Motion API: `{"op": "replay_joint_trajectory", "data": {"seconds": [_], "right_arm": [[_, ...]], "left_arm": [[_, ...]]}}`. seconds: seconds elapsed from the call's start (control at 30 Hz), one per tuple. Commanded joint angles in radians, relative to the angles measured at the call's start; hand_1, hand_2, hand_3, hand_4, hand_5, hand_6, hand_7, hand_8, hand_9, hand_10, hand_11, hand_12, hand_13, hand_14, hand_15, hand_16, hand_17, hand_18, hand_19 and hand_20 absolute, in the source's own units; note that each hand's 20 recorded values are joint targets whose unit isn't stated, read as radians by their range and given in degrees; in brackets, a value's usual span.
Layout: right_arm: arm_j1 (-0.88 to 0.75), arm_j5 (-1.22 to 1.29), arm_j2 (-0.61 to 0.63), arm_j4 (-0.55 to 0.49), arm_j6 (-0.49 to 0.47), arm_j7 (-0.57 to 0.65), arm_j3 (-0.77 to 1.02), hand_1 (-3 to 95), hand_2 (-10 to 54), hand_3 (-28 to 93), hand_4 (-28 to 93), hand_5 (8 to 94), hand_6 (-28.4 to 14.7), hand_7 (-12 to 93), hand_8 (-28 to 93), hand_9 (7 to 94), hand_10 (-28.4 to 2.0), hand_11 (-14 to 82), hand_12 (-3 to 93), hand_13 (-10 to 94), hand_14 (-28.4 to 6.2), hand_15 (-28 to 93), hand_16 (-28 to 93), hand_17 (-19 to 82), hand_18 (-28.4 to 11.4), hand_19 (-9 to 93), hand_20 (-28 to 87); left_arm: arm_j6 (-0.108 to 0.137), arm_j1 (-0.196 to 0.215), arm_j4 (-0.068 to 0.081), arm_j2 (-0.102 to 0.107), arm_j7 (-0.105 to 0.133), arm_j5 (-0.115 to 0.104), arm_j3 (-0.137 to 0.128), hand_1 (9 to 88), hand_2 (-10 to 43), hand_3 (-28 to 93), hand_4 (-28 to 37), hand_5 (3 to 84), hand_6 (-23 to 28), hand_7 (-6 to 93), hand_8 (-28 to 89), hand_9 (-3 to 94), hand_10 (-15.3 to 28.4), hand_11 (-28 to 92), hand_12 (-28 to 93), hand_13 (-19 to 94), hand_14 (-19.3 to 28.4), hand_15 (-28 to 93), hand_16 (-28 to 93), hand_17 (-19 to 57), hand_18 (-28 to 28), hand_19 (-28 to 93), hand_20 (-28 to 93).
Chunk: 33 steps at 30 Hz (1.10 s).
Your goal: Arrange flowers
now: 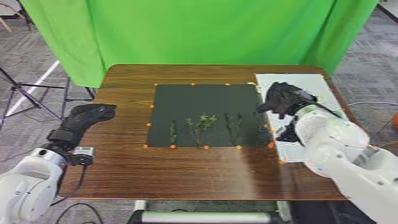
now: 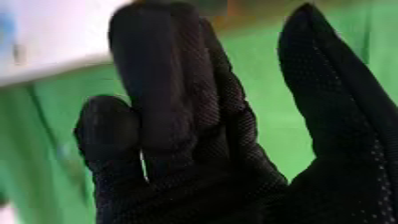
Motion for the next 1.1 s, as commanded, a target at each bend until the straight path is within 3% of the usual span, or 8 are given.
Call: {"op": "replay_joint_trajectory", "data": {"seconds": [0.03,0.17,0.2,0.33,0.43,0.53,0.8,1.1], "right_arm": [[-0.233,-0.077,0.131,0.002,0.097,-0.016,0.283,29.4,-9.5,59,-13,55.7,-6.4,12,-2,63.3,-19.3,13.8,24.6,62,-17.5,28,33,27,-23.9,56,49],[-0.334,-0.059,0.146,0.001,-0.02,-0.058,0.396,25.5,-9.5,56,-22,50.1,-7.3,6,-2,57.6,-19.8,10.5,24.9,59,-18.4,27,34,24,-24.7,53,50],[-0.357,-0.068,0.155,0.0,-0.034,-0.07,0.408,27.1,-9.5,51,-27,47.9,-7.6,5,-2,57.0,-19.8,10.2,25.0,59,-18.6,29,35,24,-25.0,53,51],[-0.409,-0.134,0.207,0.025,0.016,-0.173,0.398,35.5,-9.5,32,-26,44.1,-6.1,5,-3,60.8,-18.4,14.0,25.4,64,-16.7,40,34,25,-25.9,62,57],[-0.39,-0.191,0.242,0.05,0.111,-0.19,0.323,30.7,-9.5,45,-28,43.4,-4.8,6,-3,64.1,-17.4,18.5,25.9,67,-15.2,48,34,27,-26.0,68,61],[-0.338,-0.216,0.26,0.069,0.134,-0.196,0.251,27.6,-9.5,57,-28,44.2,-4.1,8,-4,66.4,-16.6,21.7,26.5,69,-13.8,52,35,29,-25.9,72,63],[-0.092,-0.219,0.29,0.134,-0.013,-0.195,0.018,30.9,-9.5,63,-28,46.1,-2.9,10,-4,67.1,-15.9,22.2,26.7,72,-12.2,54,35,32,-25.0,75,63],[-0.043,-0.2,0.281,0.168,-0.008,-0.173,-0.026,32.9,-9.5,63,-27,47.9,-2.4,11,-5,70.3,-14.8,22.6,26.4,75,-10.3,55,34,35,-24.5,78,62]], "left_arm": [[-0.006,0.014,-0.004,-0.012,-0.004,0.0,-0.011,30.3,-4.2,61,-16.0,47.1,6.1,15.7,-7,44.2,14.6,22,13,35,17.8,20,-1,4.1,12.5,13,14],[-0.016,0.003,-0.001,-0.011,-0.009,0.003,-0.002,30.4,-4.2,61,-16.1,47.1,6.0,15.7,-7,44.3,14.6,22,13,35,17.9,20,-1,4.0,12.5,13,14],[-0.02,0.001,0.0,-0.012,-0.011,0.004,-0.002,30.4,-4.2,61,-16.1,47.1,6.0,15.8,-7,44.3,14.6,22,13,35,17.9,20,-1,4.0,12.5,13,14],[-0.017,-0.003,-0.001,-0.009,-0.009,0.004,0.001,30.3,-4.1,61,-16.0,47.1,6.0,15.7,-7,44.3,14.6,22,13,35,17.9,20,-1,4.1,12.4,13,14],[-0.017,-0.003,-0.001,-0.01,-0.011,0.003,0.003,30.3,-4.1,61,-16.0,47.2,6.0,15.7,-7,44.3,14.6,22,13,35,17.9,20,-1,4.1,12.5,13,14],[-0.021,-0.004,0.0,-0.012,-0.016,0.003,0.008,30.3,-4.2,61,-16.0,47.1,6.1,15.7,-7,44.3,14.6,23,13,35,17.8,20,-1,4.1,12.4,13,14],[-0.024,-0.006,0.0,-0.013,-0.02,0.003,0.019,30.3,-4.2,61,-16.0,47.1,6.1,15.8,-7,44.3,14.6,23,13,35,17.8,20,-2,4.0,12.5,13,14],[-0.026,-0.004,0.002,-0.014,-0.015,0.004,0.021,30.4,-4.2,61,-16.0,47.1,6.1,15.7,-7,44.3,14.7,23,13,35,17.8,20,-2,4.1,12.4,13,14]]}}
